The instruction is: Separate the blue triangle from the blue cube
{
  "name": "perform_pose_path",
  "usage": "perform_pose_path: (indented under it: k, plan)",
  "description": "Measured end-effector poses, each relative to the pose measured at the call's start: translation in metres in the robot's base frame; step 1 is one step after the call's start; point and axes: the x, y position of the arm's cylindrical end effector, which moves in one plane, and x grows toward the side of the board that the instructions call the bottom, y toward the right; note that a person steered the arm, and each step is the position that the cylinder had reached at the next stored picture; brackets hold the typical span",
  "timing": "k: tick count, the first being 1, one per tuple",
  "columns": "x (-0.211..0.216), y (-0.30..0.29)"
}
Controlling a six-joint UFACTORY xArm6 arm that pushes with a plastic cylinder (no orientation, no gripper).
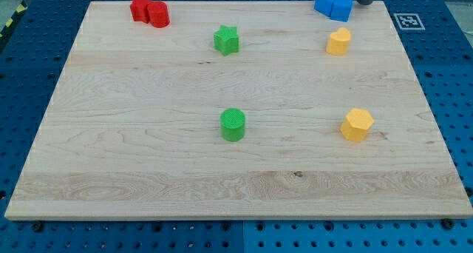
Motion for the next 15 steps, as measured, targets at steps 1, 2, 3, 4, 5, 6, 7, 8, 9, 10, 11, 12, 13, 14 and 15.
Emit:
perform_pose_path:
  k: [1, 2, 3, 4, 5, 6, 7, 8, 9, 10, 11, 12, 13, 14, 15]
  plan:
    - [0.000, -0.023]
    - [0.000, -0.072]
    - [0.001, -0.104]
    - [0.001, -0.121]
    - [0.001, -0.122]
    - [0.007, -0.122]
    - [0.016, -0.122]
    - [0.020, -0.127]
    - [0.020, -0.145]
    - [0.021, -0.157]
    - [0.032, -0.161]
    - [0.049, -0.174]
    - [0.069, -0.182]
    - [0.094, -0.182]
    - [0.117, -0.182]
